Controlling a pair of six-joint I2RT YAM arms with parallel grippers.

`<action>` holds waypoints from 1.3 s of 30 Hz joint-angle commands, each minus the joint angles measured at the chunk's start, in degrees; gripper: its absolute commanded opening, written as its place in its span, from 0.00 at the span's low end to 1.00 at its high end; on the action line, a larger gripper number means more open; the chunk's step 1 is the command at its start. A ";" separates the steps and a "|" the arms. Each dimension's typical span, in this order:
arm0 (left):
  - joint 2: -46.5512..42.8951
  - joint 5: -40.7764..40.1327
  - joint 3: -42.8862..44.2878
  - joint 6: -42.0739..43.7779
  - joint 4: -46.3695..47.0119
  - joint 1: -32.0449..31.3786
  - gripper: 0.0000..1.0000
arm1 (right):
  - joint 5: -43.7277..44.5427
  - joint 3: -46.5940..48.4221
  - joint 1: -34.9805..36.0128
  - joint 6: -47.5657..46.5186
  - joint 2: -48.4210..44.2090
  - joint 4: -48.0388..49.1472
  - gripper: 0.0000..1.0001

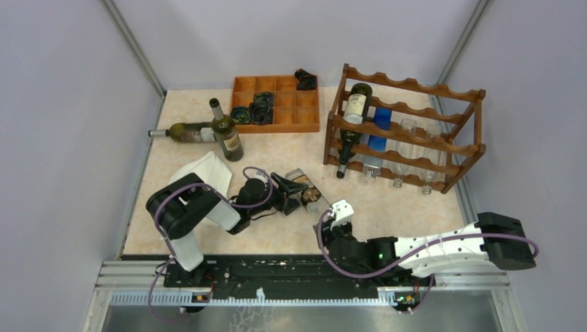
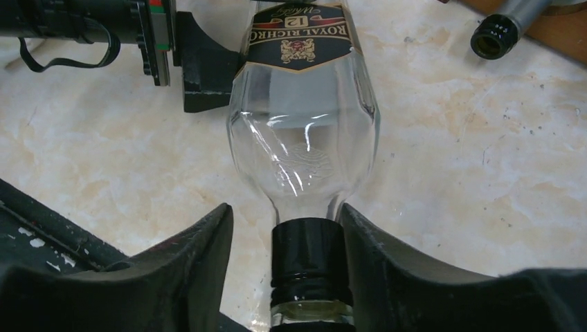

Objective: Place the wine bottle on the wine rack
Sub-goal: Pick up the wine bottle from the center of the board.

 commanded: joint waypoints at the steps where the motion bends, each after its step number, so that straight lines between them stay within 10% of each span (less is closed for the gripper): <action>1: 0.13 2.77 2.39 0.07 5.57 -1.17 0.00 | -2.02 3.82 -2.12 1.94 0.56 0.78 0.60; 21: 0.44 4.88 2.99 3.18 7.42 -1.61 0.00 | -18.54 8.96 -12.48 1.84 1.53 -8.22 0.52; 31: -0.25 4.96 2.51 2.94 8.62 -1.60 0.00 | -19.61 8.90 -12.83 1.15 1.95 -5.91 0.00; 39: -0.03 5.14 1.02 2.65 11.50 -1.60 0.74 | -17.90 2.91 -12.82 0.61 -13.12 -2.18 0.00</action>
